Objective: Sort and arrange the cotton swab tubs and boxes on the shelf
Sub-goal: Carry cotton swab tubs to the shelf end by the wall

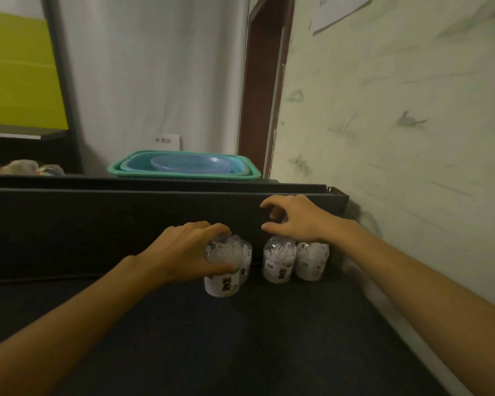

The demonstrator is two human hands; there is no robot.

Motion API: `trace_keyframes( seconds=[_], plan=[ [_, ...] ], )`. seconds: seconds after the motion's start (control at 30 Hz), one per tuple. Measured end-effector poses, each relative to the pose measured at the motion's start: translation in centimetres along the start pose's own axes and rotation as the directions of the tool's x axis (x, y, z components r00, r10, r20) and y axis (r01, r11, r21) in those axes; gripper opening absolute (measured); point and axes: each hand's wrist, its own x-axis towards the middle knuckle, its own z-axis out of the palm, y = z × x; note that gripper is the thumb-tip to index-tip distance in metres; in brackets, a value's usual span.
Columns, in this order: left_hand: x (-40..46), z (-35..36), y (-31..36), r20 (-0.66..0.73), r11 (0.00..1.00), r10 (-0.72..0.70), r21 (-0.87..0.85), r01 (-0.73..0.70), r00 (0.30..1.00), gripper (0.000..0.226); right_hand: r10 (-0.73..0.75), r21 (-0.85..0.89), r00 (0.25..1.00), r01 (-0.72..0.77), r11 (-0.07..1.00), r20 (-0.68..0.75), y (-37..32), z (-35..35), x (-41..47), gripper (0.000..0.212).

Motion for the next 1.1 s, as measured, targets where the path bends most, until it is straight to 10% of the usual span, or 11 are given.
trace_keyframes(
  seconds=[1.1],
  plan=[
    [1.6,3.7,11.0,-0.004,0.987,-0.161,0.027,0.161,0.987,0.07,-0.209,-0.144,0.976,0.2,0.969,-0.055,4.8,-1.8,-2.8,0.049]
  ],
)
